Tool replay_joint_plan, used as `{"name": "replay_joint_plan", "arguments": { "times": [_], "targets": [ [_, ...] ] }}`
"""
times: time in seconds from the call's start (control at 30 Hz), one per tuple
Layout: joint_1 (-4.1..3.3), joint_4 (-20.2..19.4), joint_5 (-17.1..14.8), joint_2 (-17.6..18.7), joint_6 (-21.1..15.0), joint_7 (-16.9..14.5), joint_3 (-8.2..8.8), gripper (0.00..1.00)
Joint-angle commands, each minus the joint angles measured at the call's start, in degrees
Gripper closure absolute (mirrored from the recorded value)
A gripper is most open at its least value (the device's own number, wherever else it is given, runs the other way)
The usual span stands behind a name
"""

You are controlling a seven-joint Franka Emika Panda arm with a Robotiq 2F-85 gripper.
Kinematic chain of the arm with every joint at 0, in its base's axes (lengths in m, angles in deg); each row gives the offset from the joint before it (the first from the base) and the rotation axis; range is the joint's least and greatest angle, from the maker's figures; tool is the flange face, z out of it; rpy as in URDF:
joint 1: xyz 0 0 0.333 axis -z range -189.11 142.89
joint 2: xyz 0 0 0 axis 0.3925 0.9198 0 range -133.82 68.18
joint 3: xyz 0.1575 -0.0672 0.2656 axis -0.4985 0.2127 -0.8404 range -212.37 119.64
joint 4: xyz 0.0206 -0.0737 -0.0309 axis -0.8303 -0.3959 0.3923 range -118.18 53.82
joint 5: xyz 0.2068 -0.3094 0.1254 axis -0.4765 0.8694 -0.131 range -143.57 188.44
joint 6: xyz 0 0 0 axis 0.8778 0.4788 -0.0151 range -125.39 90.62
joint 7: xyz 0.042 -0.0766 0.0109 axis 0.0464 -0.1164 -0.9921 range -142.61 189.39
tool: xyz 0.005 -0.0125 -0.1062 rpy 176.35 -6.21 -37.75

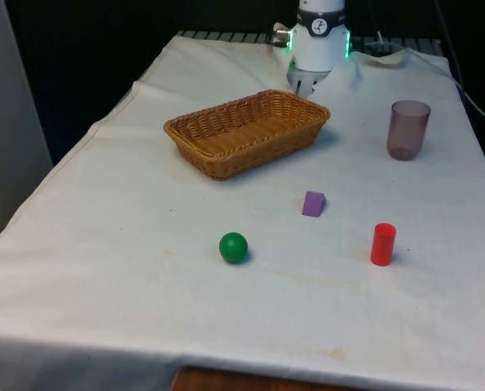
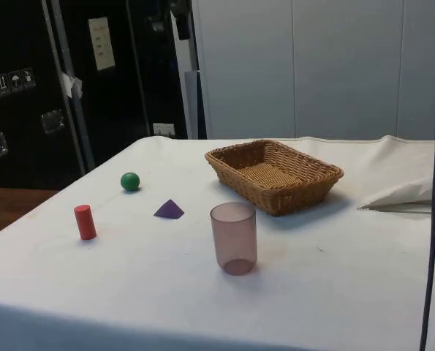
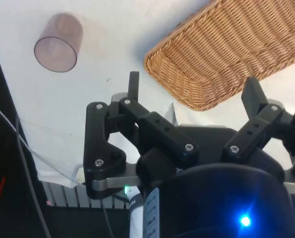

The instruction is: Pick up the triangular block and place it into the basket.

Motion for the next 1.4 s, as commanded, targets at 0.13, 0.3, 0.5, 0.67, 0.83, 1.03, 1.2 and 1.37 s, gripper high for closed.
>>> {"name": "replay_joint_plan", "arguments": {
  "times": [0.13,0.3,0.5,0.67,0.83,1.03,1.2,1.37],
  "targets": [
    [-0.17,1.26,-0.86,2.06,-0.86,0.17,-0.34,0.0],
    [-0.52,2.18,-0.46,3.61,-1.89,1.38,-0.92,0.0],
    [-0.97,3.15,0.23,6.42,-4.53,3.55,-2.35,0.0],
    [-1.15,3.78,0.69,8.48,-6.59,5.04,-3.32,0.0],
    [-1.26,4.35,0.86,10.14,-8.19,5.9,-3.9,0.0],
    [-1.32,4.98,0.74,12.78,-11.17,6.93,-4.76,0.0],
    [-1.43,5.1,0.57,14.5,-13.41,7.33,-5.1,0.0],
    [-1.6,4.76,0.63,15.81,-15.76,7.96,-5.56,0.0]
  ]
}}
